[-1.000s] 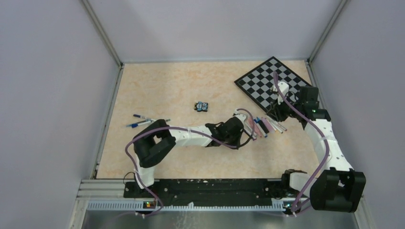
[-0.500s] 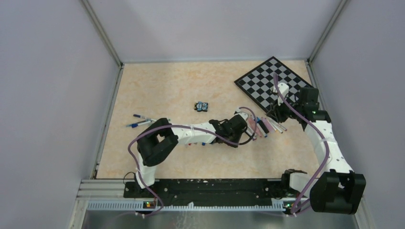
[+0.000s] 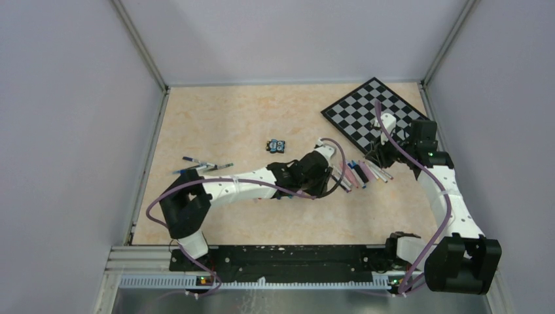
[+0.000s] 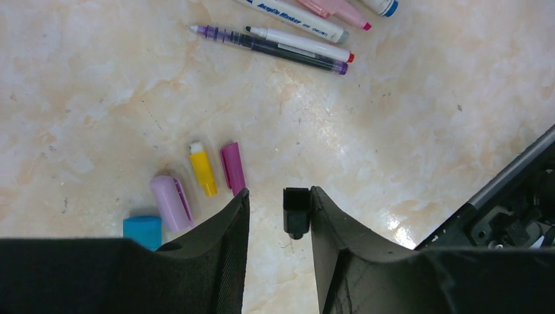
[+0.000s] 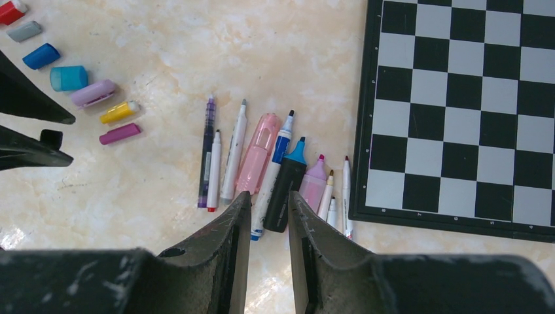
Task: Open the pen caps
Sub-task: Place the pen cap at the center of the board, then pick up the pen from the center of the board.
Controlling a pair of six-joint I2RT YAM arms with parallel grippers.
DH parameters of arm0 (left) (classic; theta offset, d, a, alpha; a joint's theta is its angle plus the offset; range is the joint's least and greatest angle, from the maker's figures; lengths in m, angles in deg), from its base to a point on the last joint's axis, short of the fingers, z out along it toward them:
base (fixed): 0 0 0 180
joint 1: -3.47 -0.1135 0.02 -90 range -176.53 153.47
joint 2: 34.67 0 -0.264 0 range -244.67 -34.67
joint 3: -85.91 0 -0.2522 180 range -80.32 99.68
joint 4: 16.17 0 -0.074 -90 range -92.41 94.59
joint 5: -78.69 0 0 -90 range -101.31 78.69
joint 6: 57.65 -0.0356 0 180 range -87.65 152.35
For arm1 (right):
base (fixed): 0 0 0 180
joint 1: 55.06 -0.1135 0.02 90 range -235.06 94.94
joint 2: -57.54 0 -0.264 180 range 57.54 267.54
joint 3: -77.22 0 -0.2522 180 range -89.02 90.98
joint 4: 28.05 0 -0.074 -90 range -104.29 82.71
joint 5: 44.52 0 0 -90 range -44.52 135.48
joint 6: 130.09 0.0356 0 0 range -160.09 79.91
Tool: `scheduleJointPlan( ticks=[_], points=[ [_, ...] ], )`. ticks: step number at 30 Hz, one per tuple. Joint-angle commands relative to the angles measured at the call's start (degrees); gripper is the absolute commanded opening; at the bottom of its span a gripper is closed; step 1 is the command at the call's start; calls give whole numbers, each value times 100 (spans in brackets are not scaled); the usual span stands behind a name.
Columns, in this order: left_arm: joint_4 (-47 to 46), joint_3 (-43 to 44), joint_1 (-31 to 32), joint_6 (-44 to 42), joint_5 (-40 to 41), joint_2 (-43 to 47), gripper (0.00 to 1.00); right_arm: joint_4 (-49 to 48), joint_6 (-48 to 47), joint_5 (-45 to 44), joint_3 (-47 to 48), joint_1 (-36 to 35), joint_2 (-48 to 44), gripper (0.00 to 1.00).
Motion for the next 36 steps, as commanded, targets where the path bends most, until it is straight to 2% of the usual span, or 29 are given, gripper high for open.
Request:
scheduleJointPlan(
  ticks=[1, 8, 13, 21, 25, 29, 34, 36],
  points=[
    [-381, -227, -1, -239, -62, 428, 43, -155, 32, 133, -12, 27, -162, 26],
    [-549, -297, -1, -153, -386, 154, 43, -159, 37, 99, -28, 26, -166, 26],
    [-602, -297, -4, -87, -338, 90, 43, -171, 29, 70, -47, 27, -161, 27],
    [-1106, -938, -73, -201, -82, 786, 42, -149, 19, 98, -47, 27, -148, 27],
    [-1404, -1654, -273, -184, 175, 1425, 50, -125, -2, 183, -40, 27, -147, 27],
    [-1374, -2316, -868, -88, 326, 2191, 66, -107, -16, 300, -47, 27, -160, 27],
    [-1488, -3280, -2627, 324, -230, 3268, 78, -115, -25, 358, -65, 27, -215, 27],
    [-1477, -3512, -3174, 478, -175, 3602, 87, -120, -22, 373, -73, 22, -218, 27]
  ],
)
